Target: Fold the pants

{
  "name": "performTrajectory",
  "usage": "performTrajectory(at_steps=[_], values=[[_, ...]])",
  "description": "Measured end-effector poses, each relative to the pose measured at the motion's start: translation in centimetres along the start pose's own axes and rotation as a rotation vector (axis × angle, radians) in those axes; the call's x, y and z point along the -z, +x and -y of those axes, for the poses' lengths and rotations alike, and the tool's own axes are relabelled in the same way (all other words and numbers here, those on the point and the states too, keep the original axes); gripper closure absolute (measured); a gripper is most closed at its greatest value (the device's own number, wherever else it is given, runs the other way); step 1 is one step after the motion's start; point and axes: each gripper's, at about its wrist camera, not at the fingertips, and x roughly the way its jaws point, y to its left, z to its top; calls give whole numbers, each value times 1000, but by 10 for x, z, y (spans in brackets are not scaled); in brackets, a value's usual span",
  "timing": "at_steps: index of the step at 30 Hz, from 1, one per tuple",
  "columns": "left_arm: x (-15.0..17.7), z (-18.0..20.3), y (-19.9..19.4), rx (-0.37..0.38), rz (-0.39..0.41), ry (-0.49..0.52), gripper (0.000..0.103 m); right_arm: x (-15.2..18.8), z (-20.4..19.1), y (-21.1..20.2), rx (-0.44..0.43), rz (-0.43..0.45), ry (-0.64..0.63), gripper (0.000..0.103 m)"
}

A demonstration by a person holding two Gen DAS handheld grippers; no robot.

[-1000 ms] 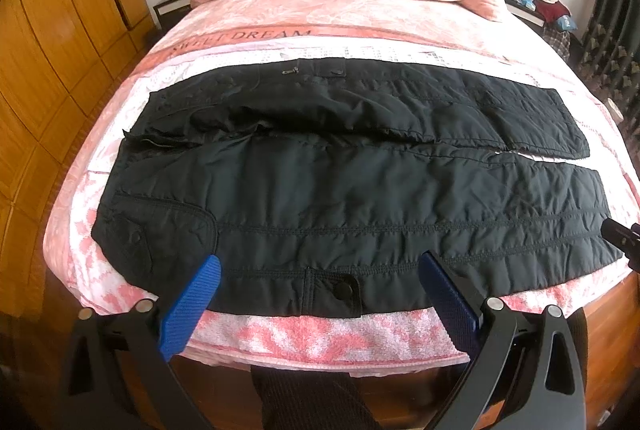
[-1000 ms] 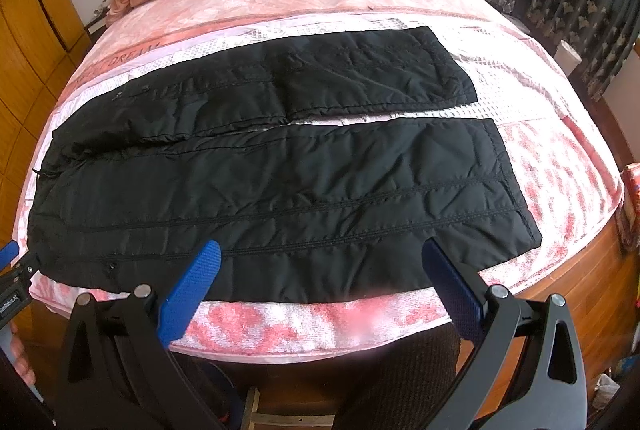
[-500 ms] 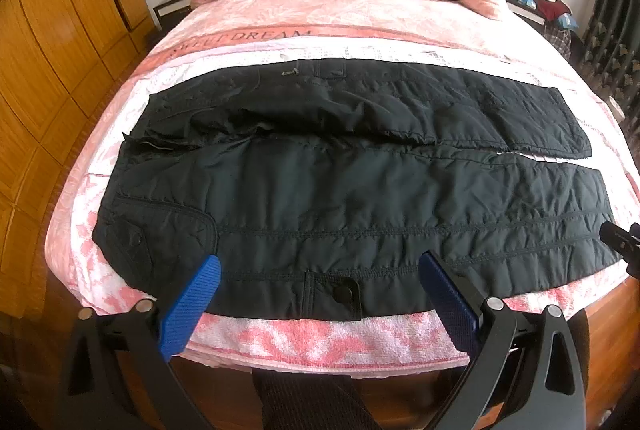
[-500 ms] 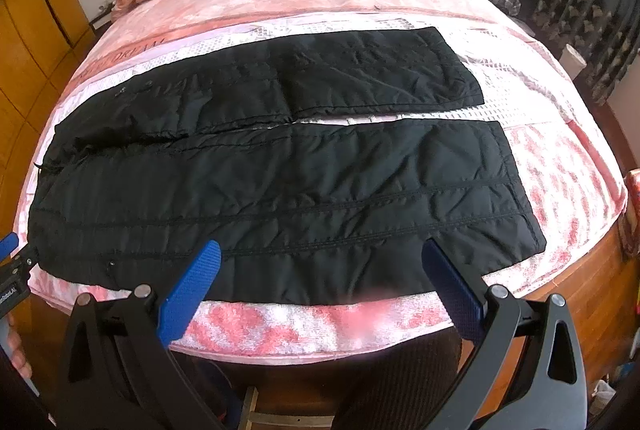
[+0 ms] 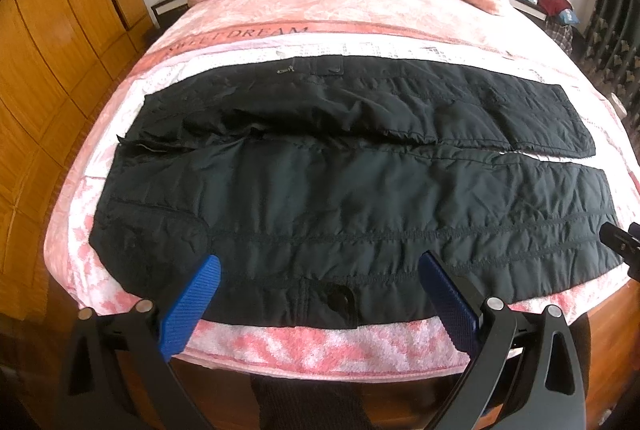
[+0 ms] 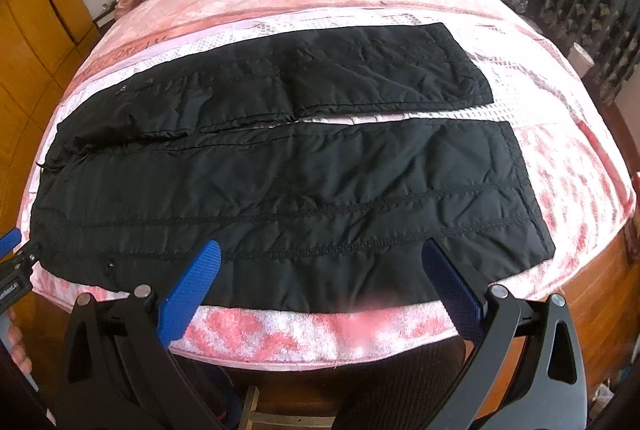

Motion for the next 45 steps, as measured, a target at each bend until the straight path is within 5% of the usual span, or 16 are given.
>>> performTrajectory(at_steps=[7,14,19,24,25,27,30,34,38,45], values=[[-49,30,24,61,-17,-12,4,-83,91,25,29,38,62,2],[-120,105,69,73,35,64,4,-209,198,134,41,-105,73,3],[-157,148,78,150,99,74,4,-243,226,207,45,-199,66,3],[-165,169,105,179,53,106,4,-246,241,249,-16,-260,86,3],[-165,172,116,173,28,112,4,-245,240,246,-28,-241,70,4],[-169,176,124,174,21,119,4,-241,235,238,-78,-209,17,42],[-181,184,143,188,-2,135,4,-232,223,215,-91,-166,-101,80],[-202,193,166,237,-3,193,4,-222,221,170,-192,-62,-167,89],[-235,217,185,289,41,400,4,-209,222,114,-261,86,-250,89],[-278,254,202,476,-18,652,4,-199,217,77,-278,192,-345,90]])
